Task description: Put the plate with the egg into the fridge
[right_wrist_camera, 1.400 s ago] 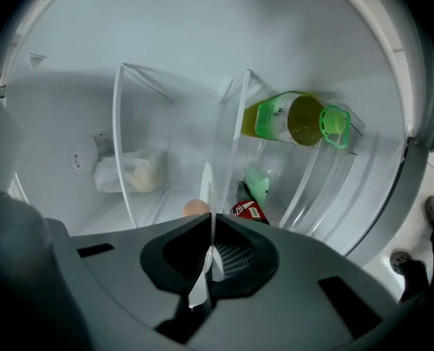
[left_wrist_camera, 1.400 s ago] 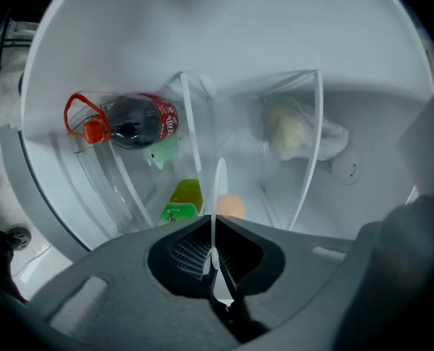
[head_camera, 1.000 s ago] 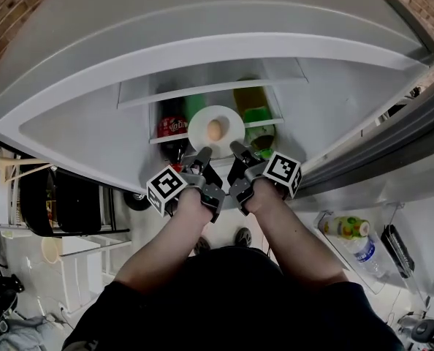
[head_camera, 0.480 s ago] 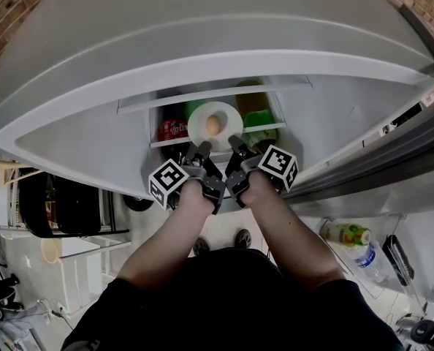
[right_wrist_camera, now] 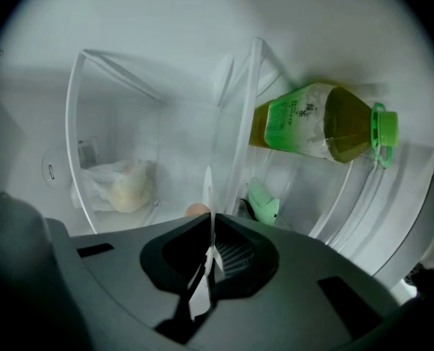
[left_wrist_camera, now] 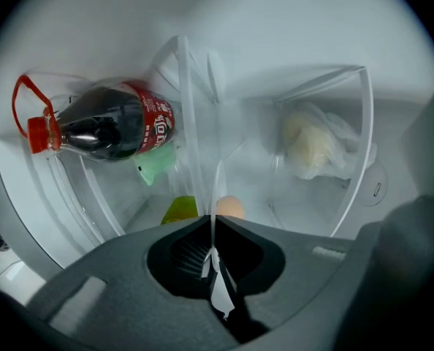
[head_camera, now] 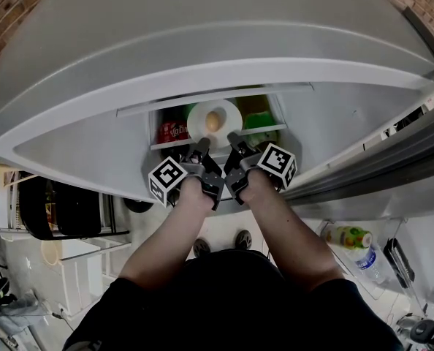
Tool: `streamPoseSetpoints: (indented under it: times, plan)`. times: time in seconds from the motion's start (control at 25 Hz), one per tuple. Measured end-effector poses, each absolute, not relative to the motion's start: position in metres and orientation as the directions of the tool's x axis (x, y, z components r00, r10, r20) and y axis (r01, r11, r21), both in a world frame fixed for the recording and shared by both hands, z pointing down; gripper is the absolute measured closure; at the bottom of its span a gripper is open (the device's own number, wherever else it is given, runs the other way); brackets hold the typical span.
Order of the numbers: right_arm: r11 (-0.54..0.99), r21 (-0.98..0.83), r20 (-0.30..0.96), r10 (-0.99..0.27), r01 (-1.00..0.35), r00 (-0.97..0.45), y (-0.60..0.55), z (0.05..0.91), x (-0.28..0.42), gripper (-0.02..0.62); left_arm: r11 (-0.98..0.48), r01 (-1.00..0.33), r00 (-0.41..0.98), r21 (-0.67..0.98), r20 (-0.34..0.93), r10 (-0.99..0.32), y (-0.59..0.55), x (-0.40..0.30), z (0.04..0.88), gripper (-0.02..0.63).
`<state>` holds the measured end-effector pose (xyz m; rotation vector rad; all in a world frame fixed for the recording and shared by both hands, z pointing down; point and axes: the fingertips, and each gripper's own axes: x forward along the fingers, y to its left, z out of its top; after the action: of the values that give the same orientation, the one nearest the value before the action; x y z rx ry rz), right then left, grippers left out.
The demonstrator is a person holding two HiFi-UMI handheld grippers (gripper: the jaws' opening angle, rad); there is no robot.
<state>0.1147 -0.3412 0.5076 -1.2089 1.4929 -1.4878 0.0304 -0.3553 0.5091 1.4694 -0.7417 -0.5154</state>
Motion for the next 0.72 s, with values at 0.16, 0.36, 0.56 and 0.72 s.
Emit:
streamPoseSetpoints:
  times: [0.16,0.36,0.56,0.72]
  plan:
    - [-0.074,-0.989,0.111,-0.941,-0.125,-0.32,-0.342,0.505,0.115,0.557,0.046,-0.097,0.684,0.994,0.1,-0.722,-0.357,0.031,0.506,0.588]
    - [-0.049,-0.986,0.098,-0.944,-0.157,-0.316,-0.341,0.502,0.115,0.532,0.017,-0.06,0.688,0.998,0.054,-0.724,-0.356,0.032,0.505,0.58]
    - [-0.029,-0.984,0.084,-0.945,-0.176,-0.315,-0.34,0.501,0.114,0.5,-0.03,-0.039,0.691,0.999,0.006,-0.722,-0.357,0.032,0.498,0.531]
    - [-0.016,-0.979,0.081,-0.944,-0.201,-0.32,-0.34,0.501,0.114,0.482,-0.065,-0.018,0.688,0.998,-0.035,-0.724,-0.356,0.032,0.494,0.498]
